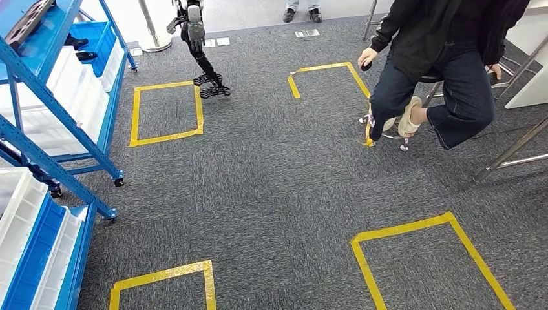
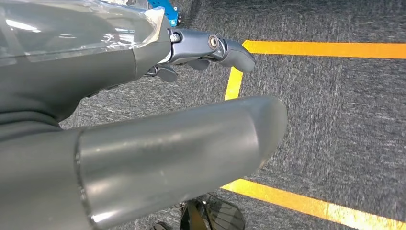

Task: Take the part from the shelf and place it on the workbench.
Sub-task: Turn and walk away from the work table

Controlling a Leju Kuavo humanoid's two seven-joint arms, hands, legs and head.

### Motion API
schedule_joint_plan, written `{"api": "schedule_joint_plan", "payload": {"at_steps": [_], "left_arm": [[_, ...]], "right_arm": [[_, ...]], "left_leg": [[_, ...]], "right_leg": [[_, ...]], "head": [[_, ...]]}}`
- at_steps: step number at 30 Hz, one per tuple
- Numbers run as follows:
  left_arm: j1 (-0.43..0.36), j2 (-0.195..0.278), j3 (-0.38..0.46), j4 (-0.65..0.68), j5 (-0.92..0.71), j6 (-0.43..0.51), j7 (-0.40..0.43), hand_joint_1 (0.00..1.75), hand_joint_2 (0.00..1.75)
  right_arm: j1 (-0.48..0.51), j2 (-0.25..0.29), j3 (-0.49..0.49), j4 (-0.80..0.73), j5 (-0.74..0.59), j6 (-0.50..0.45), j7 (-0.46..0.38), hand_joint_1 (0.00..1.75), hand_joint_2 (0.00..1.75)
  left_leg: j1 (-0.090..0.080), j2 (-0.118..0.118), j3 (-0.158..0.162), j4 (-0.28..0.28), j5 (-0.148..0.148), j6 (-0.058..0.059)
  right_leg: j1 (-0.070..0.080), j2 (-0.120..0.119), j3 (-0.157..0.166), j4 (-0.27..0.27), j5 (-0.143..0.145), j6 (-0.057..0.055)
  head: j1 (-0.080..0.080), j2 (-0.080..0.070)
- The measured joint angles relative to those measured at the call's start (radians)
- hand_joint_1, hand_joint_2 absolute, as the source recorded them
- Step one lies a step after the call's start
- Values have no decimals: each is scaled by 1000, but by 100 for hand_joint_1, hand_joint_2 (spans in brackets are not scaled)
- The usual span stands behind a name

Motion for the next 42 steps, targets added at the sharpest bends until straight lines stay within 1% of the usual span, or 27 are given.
{"api": "schedule_joint_plan", "payload": {"at_steps": [1,3,5,7,9,10,12,14,16,17,19,20,22,24,26,27,28,29,31,32,33,35,36,37,39,41,42], "left_arm": [[-1,0,0,0,-1,0,0,0,0],[1,0,0,1,-2,0,0,0,0],[2,1,0,0,-2,0,1,0,0],[1,2,0,0,-2,2,4,0,0],[0,1,0,0,-1,6,9,0,0],[1,1,0,0,0,10,14,0,0],[2,-1,2,0,5,23,21,0,0],[2,-5,4,0,13,39,22,0,0],[2,-8,5,0,18,49,19,0,0],[3,-10,5,0,19,52,18,0,0],[7,-12,7,1,20,54,13,0,0],[10,-13,9,1,20,54,9,0,0],[12,-14,12,1,20,53,3,0,0],[10,-14,13,1,19,52,-1,0,0],[9,-15,13,2,18,51,-3,0,0],[9,-16,13,2,18,52,-4,0,0],[10,-16,14,4,18,54,-5,0,0],[10,-16,14,4,18,58,-6,0,0],[7,-16,14,5,19,71,-9,0,0],[5,-16,14,5,19,78,-10,0,0],[4,-17,15,5,19,86,-12,0,0],[3,-17,16,5,18,97,-14,0,0],[3,-18,16,5,18,100,-14,0,0],[3,-19,17,5,18,103,-15,0,0],[0,-21,17,6,17,113,-15,0,0],[-2,-24,17,6,15,129,-15,0,0],[-2,-26,18,6,16,140,-14,0,0]], "right_arm": [[1,-1,0,0,-3,-1,-4,0,0],[4,-2,-1,0,-7,-2,-12,0,0],[5,-2,-1,0,-8,-4,-21,0,0],[10,-2,-1,1,-3,-6,-25,0,0],[19,-2,-1,3,7,-7,-24,0,0],[23,-3,-1,4,12,-7,-23,0,0],[25,-3,0,5,23,-7,-20,0,0],[25,-5,2,5,33,-6,-19,0,0],[24,-6,3,6,39,-5,-17,0,0],[24,-7,3,7,41,-4,-17,0,0],[23,-7,5,8,42,-3,-17,0,0],[21,-7,7,8,41,-3,-19,0,0],[18,-7,10,8,40,-3,-23,0,0],[19,-7,12,9,42,-4,-25,0,0],[22,-7,13,11,44,-6,-20,0,0],[22,-6,13,11,45,-6,-15,0,0],[22,-6,13,12,45,-6,-9,0,0],[22,-6,13,12,45,-7,-3,0,0],[23,-6,13,12,43,-8,4,0,0],[24,-6,13,12,41,-9,6,0,0],[25,-6,13,13,38,-11,6,0,0],[24,-5,13,13,34,-14,6,0,0],[24,-5,13,13,34,-14,6,0,0],[24,-4,13,13,34,-15,6,0,0],[27,-3,13,14,35,-16,8,0,0],[32,-3,13,15,42,-16,14,0,0],[33,-3,13,16,47,-15,18,0,0]], "left_leg": [[-4,6,8,-19,1,6],[-11,-14,5,-23,4,23],[-11,-33,3,-28,11,38],[-10,-53,-1,-31,18,50],[-11,-79,-7,-31,21,55],[-12,-91,-8,-31,21,56],[-12,-116,-6,-31,22,55],[-12,-140,-4,-31,24,52],[-15,-161,-7,-28,26,44],[-16,-170,-9,-28,28,39],[-14,-185,-14,-31,33,27],[-12,-181,-16,-30,33,23],[-13,-136,-35,9,4,16],[-14,-81,-88,124,-63,11],[-12,-66,-142,240,-109,6],[-11,-63,-147,253,-105,5],[-10,-58,-130,227,-84,6],[-11,-47,-96,166,-53,7],[-15,-8,-21,32,-6,15],[-19,5,1,-8,3,20],[-23,9,7,-24,3,25],[-26,-12,6,-31,7,38],[-24,-22,7,-36,11,44],[-21,-32,8,-41,16,51],[-17,-53,6,-45,22,61],[-17,-80,3,-45,25,63],[-17,-94,2,-44,26,63]], "right_leg": [[4,-8,1,1,-2,5],[6,-22,6,0,-4,15],[1,7,-5,25,-22,20],[-4,65,-55,129,-75,14],[-5,89,-119,264,-124,8],[-5,92,-137,300,-132,11],[-6,96,-121,260,-102,25],[-12,124,-58,121,-44,39],[-14,158,-17,26,-10,40],[-13,164,-12,13,-7,36],[-8,149,-8,12,-3,26],[-10,139,-6,9,0,19],[-14,118,-4,3,7,3],[-11,91,-4,1,8,-8],[-6,61,-6,1,6,-11],[-5,47,-6,1,6,-12],[-4,35,-6,1,5,-12],[-4,24,-4,1,4,-13],[1,5,-1,2,0,-10],[5,-4,1,2,-2,-7],[9,-13,2,2,-4,-3],[11,-27,4,2,-7,6],[9,-15,2,9,-13,10],[7,10,-8,33,-28,12],[2,70,-60,146,-82,8],[-1,91,-123,279,-129,8],[-4,93,-137,305,-132,14]], "head": [[2,0],[4,0],[6,0],[8,0],[8,0],[8,0],[8,0],[9,0],[9,0],[8,0],[7,0],[7,0],[3,0],[-1,0],[-2,0],[-2,0],[-3,0],[-3,0],[-2,0],[-2,0],[-1,0],[0,0],[1,0],[2,0],[5,0],[6,0],[6,0]]}}
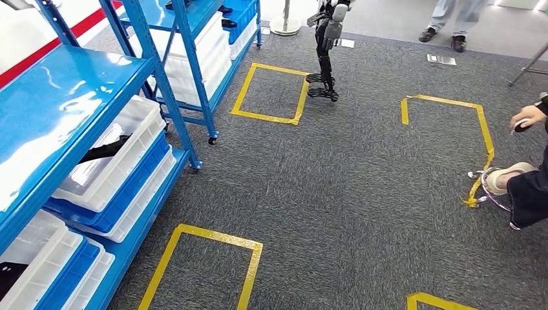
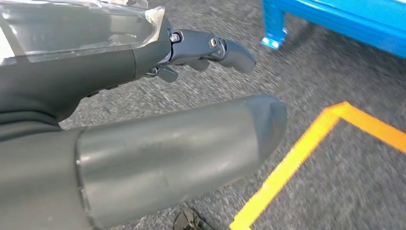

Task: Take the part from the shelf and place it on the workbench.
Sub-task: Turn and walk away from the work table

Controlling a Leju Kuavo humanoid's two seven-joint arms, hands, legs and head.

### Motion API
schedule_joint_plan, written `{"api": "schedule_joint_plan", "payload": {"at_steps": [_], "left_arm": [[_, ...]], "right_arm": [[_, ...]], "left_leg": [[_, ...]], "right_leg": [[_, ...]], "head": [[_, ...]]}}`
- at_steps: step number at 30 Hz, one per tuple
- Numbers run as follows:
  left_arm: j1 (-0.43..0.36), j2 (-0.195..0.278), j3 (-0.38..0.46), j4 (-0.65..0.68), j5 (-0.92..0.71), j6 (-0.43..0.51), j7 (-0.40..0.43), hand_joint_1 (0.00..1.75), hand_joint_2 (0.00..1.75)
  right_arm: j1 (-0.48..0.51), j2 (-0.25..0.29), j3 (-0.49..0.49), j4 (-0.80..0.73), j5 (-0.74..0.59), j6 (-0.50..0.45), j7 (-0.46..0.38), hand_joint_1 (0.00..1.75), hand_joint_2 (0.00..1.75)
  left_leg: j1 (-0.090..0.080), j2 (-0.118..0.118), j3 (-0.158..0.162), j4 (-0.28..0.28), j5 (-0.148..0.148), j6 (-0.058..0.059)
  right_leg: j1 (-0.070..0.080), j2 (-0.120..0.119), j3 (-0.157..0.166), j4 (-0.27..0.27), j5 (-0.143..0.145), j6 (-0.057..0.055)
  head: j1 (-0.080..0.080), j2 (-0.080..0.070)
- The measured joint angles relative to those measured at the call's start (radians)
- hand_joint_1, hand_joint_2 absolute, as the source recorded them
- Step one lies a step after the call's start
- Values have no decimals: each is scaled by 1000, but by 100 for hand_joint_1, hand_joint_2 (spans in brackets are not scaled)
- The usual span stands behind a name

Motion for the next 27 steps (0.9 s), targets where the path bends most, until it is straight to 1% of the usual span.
{"api": "schedule_joint_plan", "payload": {"at_steps": [1,2,3,4,5,6,7,8,9,10,11,12,13,14,15,16,17,18,19,20,21,22,23,24,25,26,27], "left_arm": [[0,-2,1,0,1,11,1,0,0],[0,-4,2,0,2,23,3,0,0],[0,-6,3,0,4,33,6,0,0],[-1,-7,4,0,5,41,9,0,0],[-2,-8,5,0,6,48,12,0,0],[-2,-10,6,0,8,53,14,0,0],[-2,-11,8,0,10,58,16,0,0],[0,-12,10,0,13,62,17,0,0],[1,-14,12,0,15,65,19,0,0],[2,-15,13,0,17,67,19,0,0],[1,-16,13,0,19,66,19,0,0],[-1,-17,13,0,20,63,18,0,0],[-3,-18,13,0,20,60,17,0,0],[-4,-18,13,0,20,55,15,0,0],[-4,-19,13,0,20,51,13,0,0],[-3,-19,13,0,20,49,13,0,0],[-2,-20,13,0,20,47,13,0,0],[-2,-20,13,0,20,47,13,0,0],[-3,-20,13,0,20,47,13,0,0],[-4,-20,13,0,20,47,13,0,0],[-5,-20,13,0,20,46,13,0,0],[-6,-20,13,0,20,46,13,0,0],[-6,-20,13,0,20,46,12,0,0],[-5,-20,13,0,19,44,12,0,0],[-5,-20,13,0,18,42,11,0,0],[-6,-20,13,0,15,39,9,0,0],[-7,-20,13,0,13,35,7,0,0]], "right_arm": [[0,0,1,0,6,1,4,0,0],[-2,0,3,1,13,2,9,0,0],[-4,1,5,1,20,5,13,0,0],[-5,3,8,2,26,7,17,0,0],[-7,6,10,3,32,10,20,0,0],[-10,8,13,4,36,13,22,0,0],[-12,11,17,5,40,15,23,0,0],[-16,13,22,5,46,16,23,0,0],[-19,15,28,5,53,17,24,0,0],[-23,19,34,5,60,17,26,0,0],[-25,22,39,5,66,17,29,0,0],[-27,24,44,5,71,17,34,0,0],[-28,26,48,5,73,17,41,0,0],[-28,26,51,5,74,17,46,0,0],[-28,26,53,5,74,18,50,0,0],[-28,26,54,5,73,18,52,0,0],[-29,26,54,5,72,18,52,0,0],[-30,26,55,5,72,19,52,0,0],[-31,27,55,5,71,19,52,0,0],[-32,27,56,5,71,19,52,0,0],[-32,27,56,5,71,19,52,0,0],[-33,27,56,5,71,19,52,0,0],[-34,27,56,5,71,19,52,0,0],[-35,28,56,4,71,19,53,0,0],[-35,28,56,4,70,19,54,0,0],[-35,28,57,3,67,19,55,0,0],[-32,27,57,3,65,18,56,0,0]], "left_leg": [[1,-14,1,1,1,-1],[3,-29,2,2,1,-4],[4,-43,2,4,1,-7],[4,-56,0,8,0,-13],[4,-68,-4,10,1,-20],[3,-78,-8,12,2,-27],[4,-88,-11,11,6,-35],[7,-97,-14,8,10,-41],[8,-89,-18,11,8,-47],[8,-66,-26,28,-4,-51],[7,-36,-43,63,-28,-54],[6,-2,-68,119,-61,-56],[6,18,-99,186,-96,-57],[7,26,-127,247,-121,-59],[7,30,-142,283,-131,-59],[7,33,-139,282,-121,-58],[7,38,-114,241,-95,-56],[6,54,-74,174,-62,-52],[1,79,-36,106,-40,-47],[-4,98,-8,54,-26,-41],[-9,112,6,26,-22,-36],[-14,113,7,19,-25,-31],[-15,100,4,16,-23,-26],[-13,89,5,12,-19,-21],[-10,78,7,6,-15,-15],[-5,67,9,0,-10,-9],[-2,56,10,-3,-6,-4]], "right_leg": [[-4,2,7,-19,16,11],[-9,8,32,-76,45,24],[-16,28,66,-153,79,37],[-22,53,95,-222,105,45],[-25,73,113,-268,122,46],[-26,86,122,-289,127,41],[-22,81,124,-290,128,33],[-21,69,125,-290,131,24],[-21,58,128,-292,134,17],[-22,45,128,-294,137,9],[-22,32,128,-296,139,1],[-19,17,127,-297,140,-5],[-15,2,126,-296,139,-11],[-12,-15,125,-296,138,-14],[-9,-31,124,-296,138,-16],[-7,-45,124,-296,137,-18],[-6,-58,125,-296,137,-18],[-5,-68,127,-296,136,-19],[-2,-78,129,-296,134,-17],[2,-87,130,-295,132,-16],[5,-95,130,-294,131,-13],[8,-104,131,-295,129,-10],[9,-114,133,-296,128,-7],[8,-114,133,-293,125,-2],[8,-100,130,-284,118,1],[7,-76,118,-255,102,2],[5,-45,94,-204,77,0]], "head": [[0,0],[0,0],[1,0],[2,0],[2,0],[2,0],[1,0],[-1,0],[-2,0],[-5,0],[-8,0],[-11,0],[-13,0],[-13,0],[-13,0],[-14,0],[-13,0],[-14,0],[-14,0],[-13,0],[-13,0],[-12,0],[-12,0],[-12,0],[-11,0],[-10,0],[-8,0]]}}
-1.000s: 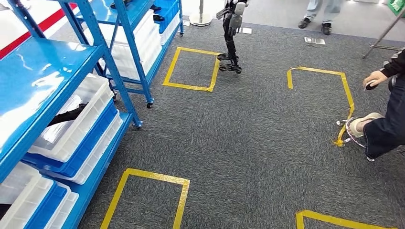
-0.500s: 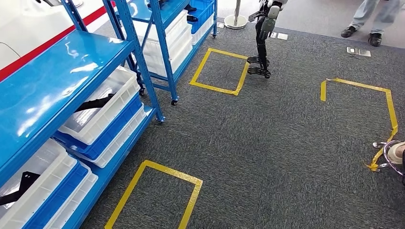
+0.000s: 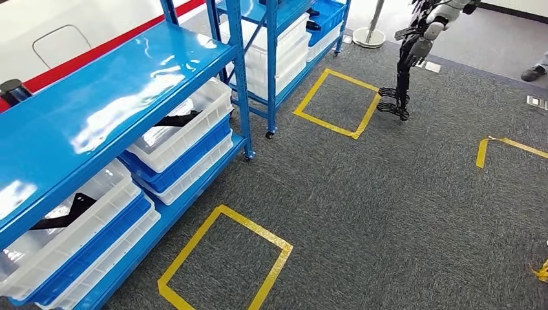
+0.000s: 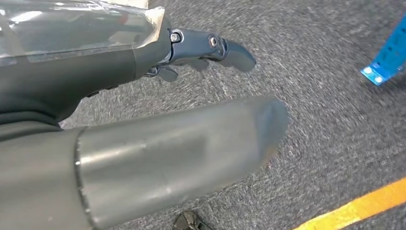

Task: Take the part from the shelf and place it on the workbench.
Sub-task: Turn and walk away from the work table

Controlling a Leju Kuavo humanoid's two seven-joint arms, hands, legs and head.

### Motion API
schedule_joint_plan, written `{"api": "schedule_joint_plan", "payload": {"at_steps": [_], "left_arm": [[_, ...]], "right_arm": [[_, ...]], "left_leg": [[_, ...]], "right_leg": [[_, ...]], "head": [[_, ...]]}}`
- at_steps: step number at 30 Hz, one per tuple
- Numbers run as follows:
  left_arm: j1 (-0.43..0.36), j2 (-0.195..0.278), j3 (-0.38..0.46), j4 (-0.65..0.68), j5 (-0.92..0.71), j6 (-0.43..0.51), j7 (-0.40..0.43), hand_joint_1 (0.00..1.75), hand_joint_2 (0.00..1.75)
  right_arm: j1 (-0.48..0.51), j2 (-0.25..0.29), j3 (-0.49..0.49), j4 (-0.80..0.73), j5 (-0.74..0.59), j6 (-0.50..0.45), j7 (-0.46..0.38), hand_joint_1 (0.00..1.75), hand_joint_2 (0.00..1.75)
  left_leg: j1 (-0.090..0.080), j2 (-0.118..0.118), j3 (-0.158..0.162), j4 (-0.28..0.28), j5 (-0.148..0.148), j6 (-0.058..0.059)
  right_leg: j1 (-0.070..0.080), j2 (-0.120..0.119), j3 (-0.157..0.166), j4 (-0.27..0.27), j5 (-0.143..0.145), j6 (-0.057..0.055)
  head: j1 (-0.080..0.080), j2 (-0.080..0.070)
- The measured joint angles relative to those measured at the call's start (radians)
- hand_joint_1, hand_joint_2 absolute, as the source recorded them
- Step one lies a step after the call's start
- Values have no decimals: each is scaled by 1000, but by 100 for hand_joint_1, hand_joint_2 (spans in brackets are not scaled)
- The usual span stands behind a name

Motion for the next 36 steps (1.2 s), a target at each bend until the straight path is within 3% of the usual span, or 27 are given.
{"api": "schedule_joint_plan", "payload": {"at_steps": [2,3,4,5,6,7,8,10,11,12,14,16,18,19,20,21,23,25,27,28,30,32,33,34,35,36], "left_arm": [[-2,0,-1,0,-3,-8,-6,0,0],[-2,0,-1,0,-2,-11,-8,0,0],[-1,0,-1,0,0,-12,-10,0,0],[-1,0,-1,0,3,-13,-11,0,0],[-1,1,-1,0,7,-14,-12,0,0],[-1,1,-1,0,11,-14,-12,0,0],[-1,2,-1,0,14,-13,-12,0,0],[-1,3,0,0,18,-12,-12,0,0],[0,4,0,0,20,-11,-11,0,0],[1,4,0,0,21,-10,-11,0,0],[2,5,0,0,22,-10,-11,0,0],[-1,5,0,0,23,-8,-11,0,0],[-1,5,0,0,24,-5,-10,0,0],[0,5,0,0,24,-3,-9,0,0],[1,5,0,0,24,-2,-9,0,0],[2,5,0,0,23,-2,-8,0,0],[0,6,0,0,21,-3,-8,0,0],[-2,7,0,0,20,-4,-6,0,0],[-2,7,0,0,19,-2,1,0,0],[-1,7,0,0,19,-2,4,0,0],[0,6,0,0,19,0,7,0,0],[-1,4,0,0,19,1,7,0,0],[-2,4,0,1,19,1,7,0,0],[-1,3,0,1,19,1,7,0,0],[-1,3,0,1,19,1,7,0,0],[0,3,0,1,19,1,7,0,0]], "right_arm": [[9,-2,0,0,-4,-1,0,0,0],[14,-4,0,0,-4,-2,0,0,0],[18,-7,0,0,-4,-3,1,0,0],[20,-10,0,0,-3,-4,1,0,0],[21,-13,0,0,-2,-5,1,0,0],[22,-16,0,0,0,-6,1,0,0],[21,-17,0,0,2,-6,-1,0,0],[19,-19,0,1,6,-6,-2,0,0],[17,-20,0,1,6,-7,-2,0,0],[15,-21,0,1,7,-7,-2,0,0],[14,-22,0,0,8,-7,-3,0,0],[15,-23,0,0,10,-7,-5,0,0],[15,-23,0,0,14,-6,-7,0,0],[13,-22,1,0,17,-4,-8,0,0],[10,-21,2,0,21,-2,-8,0,0],[6,-19,5,0,24,-1,-6,0,0],[0,-14,11,0,29,0,0,0,0],[-3,-10,15,0,31,0,13,0,0],[-3,-8,17,0,28,0,22,0,0],[-2,-8,17,0,27,0,24,0,0],[-1,-9,17,0,25,0,24,0,0],[5,-11,17,0,25,0,25,0,0],[9,-11,17,0,25,0,25,0,0],[12,-12,17,0,24,0,26,0,0],[14,-14,17,0,24,0,27,0,0],[15,-15,17,0,23,0,27,0,0]], "left_leg": [[1,-27,-4,0,4,5],[2,-42,-5,0,5,5],[3,-56,-5,1,5,4],[5,-71,-4,2,5,2],[8,-85,-4,5,5,-2],[10,-97,-5,8,4,-7],[10,-109,-8,13,2,-14],[9,-126,-16,18,3,-28],[9,-135,-19,19,5,-34],[11,-134,-21,18,6,-39],[12,-94,-37,51,-17,-46],[10,-40,-88,161,-82,-50],[10,-25,-147,288,-135,-51],[10,-24,-157,312,-136,-49],[9,-22,-146,294,-118,-46],[8,-14,-114,238,-86,-40],[-2,34,-36,98,-35,-24],[-15,66,-2,31,-25,-12],[-19,46,-5,24,-22,-7],[-17,35,-2,17,-17,-4],[-8,12,2,2,-5,5],[-3,-13,1,-1,1,11],[-2,-27,-1,-1,2,11],[-1,-43,-1,0,3,10],[0,-58,-1,0,4,9],[2,-73,0,2,4,6]], "right_leg": [[-3,37,-64,134,-55,-6],[-6,42,-87,181,-69,-4],[-8,44,-93,190,-65,4],[-12,47,-79,158,-45,16],[-18,55,-50,93,-14,30],[-26,77,-19,22,14,43],[-31,95,6,-35,36,47],[-33,116,23,-76,51,39],[-29,107,24,-77,54,30],[-29,97,24,-76,56,24],[-30,76,24,-77,59,9],[-25,50,23,-78,59,-4],[-18,21,20,-78,58,-9],[-15,8,19,-78,57,-10],[-13,-4,20,-78,57,-10],[-11,-15,22,-78,56,-11],[-5,-36,27,-77,53,-12],[-1,-55,30,-77,50,-9],[2,-76,35,-82,48,-3],[2,-72,36,-79,44,1],[2,-24,13,-24,12,3],[-1,31,-51,111,-45,-2],[-3,41,-81,174,-66,-1],[-5,44,-98,207,-72,5],[-8,46,-96,199,-61,15],[-12,50,-74,148,-34,28]], "head": [[3,0],[3,0],[2,0],[2,0],[2,0],[4,0],[5,0],[7,0],[6,0],[4,0],[0,0],[-5,0],[-6,0],[-6,0],[-6,0],[-6,0],[-6,0],[-6,0],[-6,0],[-5,0],[-4,0],[-2,0],[-1,0],[-1,0],[-1,0],[-2,0]]}}
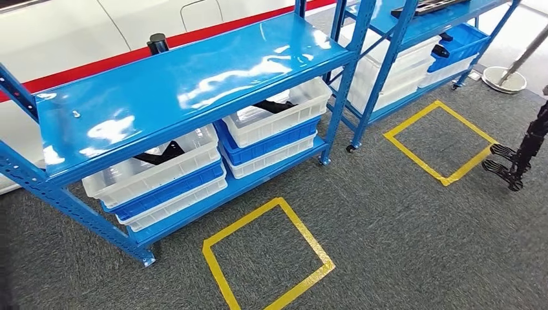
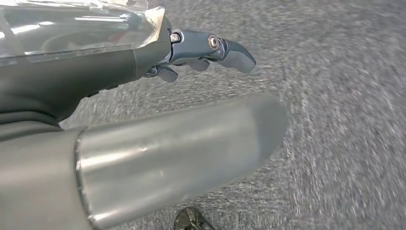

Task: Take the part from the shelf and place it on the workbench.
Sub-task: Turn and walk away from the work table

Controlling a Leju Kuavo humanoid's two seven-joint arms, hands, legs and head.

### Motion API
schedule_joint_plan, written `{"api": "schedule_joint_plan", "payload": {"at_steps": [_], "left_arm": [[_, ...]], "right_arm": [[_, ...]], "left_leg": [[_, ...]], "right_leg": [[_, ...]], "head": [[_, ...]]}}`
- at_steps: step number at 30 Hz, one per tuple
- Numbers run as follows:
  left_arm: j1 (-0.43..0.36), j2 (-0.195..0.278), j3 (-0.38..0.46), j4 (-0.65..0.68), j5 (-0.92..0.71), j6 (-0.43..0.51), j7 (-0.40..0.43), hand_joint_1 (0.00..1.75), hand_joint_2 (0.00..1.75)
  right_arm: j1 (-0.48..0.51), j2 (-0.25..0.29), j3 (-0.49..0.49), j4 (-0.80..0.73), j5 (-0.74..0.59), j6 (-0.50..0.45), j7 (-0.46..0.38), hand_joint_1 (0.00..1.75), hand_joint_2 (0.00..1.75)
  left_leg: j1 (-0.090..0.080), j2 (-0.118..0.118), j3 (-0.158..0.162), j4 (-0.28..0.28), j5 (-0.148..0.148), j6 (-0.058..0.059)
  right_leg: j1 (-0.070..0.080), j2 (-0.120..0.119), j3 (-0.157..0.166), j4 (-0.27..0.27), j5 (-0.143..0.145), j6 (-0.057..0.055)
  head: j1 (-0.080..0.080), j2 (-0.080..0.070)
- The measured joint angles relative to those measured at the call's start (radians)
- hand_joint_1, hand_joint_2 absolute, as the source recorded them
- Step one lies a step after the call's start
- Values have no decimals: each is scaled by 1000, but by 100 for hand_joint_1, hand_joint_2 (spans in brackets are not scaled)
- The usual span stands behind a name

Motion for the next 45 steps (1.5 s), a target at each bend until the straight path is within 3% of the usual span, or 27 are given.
{"api": "schedule_joint_plan", "payload": {"at_steps": [2,3,4,6,8,9,11,13,14,15,17,18,20,22,24,26,27,28,29,30,32,34,36,39,43,45], "left_arm": [[0,0,0,0,-1,0,0,0,0],[0,0,0,0,-4,0,0,0,0],[0,0,0,0,-6,0,0,0,0],[2,1,0,0,-12,0,2,0,0],[4,2,0,1,-16,4,7,0,0],[4,3,0,1,-17,7,11,0,0],[3,3,-1,1,-17,13,16,0,0],[3,4,-1,1,-17,13,18,0,0],[5,4,-1,1,-17,13,18,0,0],[6,4,-1,2,-17,13,18,0,0],[5,5,-2,2,-18,12,18,0,0],[4,6,-3,2,-19,11,17,0,0],[1,7,-3,2,-19,10,15,0,0],[2,9,-3,2,-19,10,13,0,0],[3,9,-3,2,-19,12,14,0,0],[1,7,-3,2,-17,17,21,0,0],[1,7,-3,2,-15,20,23,0,0],[0,6,-3,2,-13,23,24,0,0],[1,5,-3,2,-11,24,24,0,0],[1,5,-3,2,-10,25,24,0,0],[2,5,-3,2,-11,24,24,0,0],[3,5,-3,2,-15,23,24,0,0],[4,6,-4,2,-19,22,25,0,0],[4,7,-4,2,-19,22,29,0,0],[4,7,-4,2,-20,22,34,0,0],[4,7,-4,2,-21,20,31,0,0]], "right_arm": [[0,-1,0,0,-2,0,0,0,0],[0,-1,0,0,-3,0,0,0,0],[0,-1,0,1,-5,-1,0,0,0],[0,0,0,1,-9,-2,-2,0,0],[0,1,0,1,-9,-3,-6,0,0],[0,2,0,1,-8,-3,-7,0,0],[2,3,0,0,-5,-3,-8,0,0],[5,2,0,0,-3,-2,-9,0,0],[5,2,0,0,-2,-2,-10,0,0],[4,2,0,0,-3,-2,-12,0,0],[0,4,0,0,-7,-3,-16,0,0],[-1,5,0,0,-10,-3,-17,0,0],[-2,6,-1,0,-16,-4,-18,0,0],[-3,7,-1,0,-19,-4,-19,0,0],[-5,8,-1,-1,-18,-6,-19,0,0],[-4,7,-1,-1,-14,-7,-19,0,0],[-3,6,-1,-1,-12,-8,-19,0,0],[-1,6,-1,-1,-11,-9,-19,0,0],[0,5,-1,-1,-11,-10,-19,0,0],[1,5,-1,-1,-12,-12,-21,0,0],[-2,2,-1,-1,-17,-19,-30,0,0],[-6,2,-2,-1,-26,-25,-39,0,0],[-5,2,-2,-1,-32,-28,-42,0,0],[1,2,-4,-1,-39,-33,-42,0,0],[5,3,-7,-1,-45,-35,-44,0,0],[6,3,-10,-1,-48,-35,-47,0,0]], "left_leg": [[2,-27,-2,8,-2,-10],[1,-38,-5,13,-4,-17],[0,-47,-10,16,-5,-23],[1,-63,-17,17,-1,-34],[3,-40,-27,34,-12,-42],[3,-14,-41,66,-33,-46],[4,35,-99,186,-100,-53],[6,48,-154,297,-140,-58],[7,50,-158,304,-131,-58],[7,56,-139,268,-104,-56],[3,91,-64,129,-43,-49],[-1,108,-35,73,-25,-43],[-10,121,-16,29,-21,-34],[-12,98,-15,21,-16,-22],[-7,77,-5,4,-6,-7],[-2,55,-1,-4,0,2],[-1,42,-2,-4,1,3],[-1,28,-2,-4,1,3],[-1,14,-2,-4,1,3],[-1,2,0,-3,1,3],[-1,-15,2,1,-1,-1],[-5,-25,1,9,-7,-11],[-10,-27,-2,15,-12,-6],[-9,-22,-1,13,-11,13],[-7,-19,2,6,-8,7],[-6,-19,2,4,-7,-4]], "right_leg": [[-11,34,65,-147,61,22],[-14,50,86,-198,79,22],[-16,61,96,-223,86,16],[-14,49,99,-227,89,-5],[-16,29,103,-229,93,-18],[-18,18,103,-230,93,-26],[-14,-6,103,-230,92,-36],[-11,-35,102,-230,90,-40],[-10,-48,103,-230,89,-41],[-10,-60,104,-230,87,-42],[-8,-79,110,-230,83,-41],[-4,-88,112,-230,81,-37],[2,-105,115,-231,77,-28],[5,-122,121,-238,75,-18],[6,-94,114,-208,53,-13],[3,-34,60,-91,0,-19],[3,-15,23,-17,-25,-21],[3,-7,-7,36,-40,-19],[3,-4,-20,55,-38,-13],[2,-4,-13,31,-19,-4],[-4,2,43,-110,47,17],[-6,10,85,-218,92,16],[-7,13,90,-236,100,1],[-4,15,93,-237,104,-6],[0,16,92,-236,105,-11],[2,16,91,-236,104,-14]], "head": [[2,0],[3,0],[3,0],[2,0],[-1,0],[-4,0],[-9,0],[-10,0],[-10,0],[-10,0],[-11,0],[-11,0],[-10,0],[-9,0],[-8,0],[-3,0],[-1,0],[1,0],[1,0],[2,0],[4,0],[4,0],[1,0],[0,0],[-1,0],[-1,0]]}}
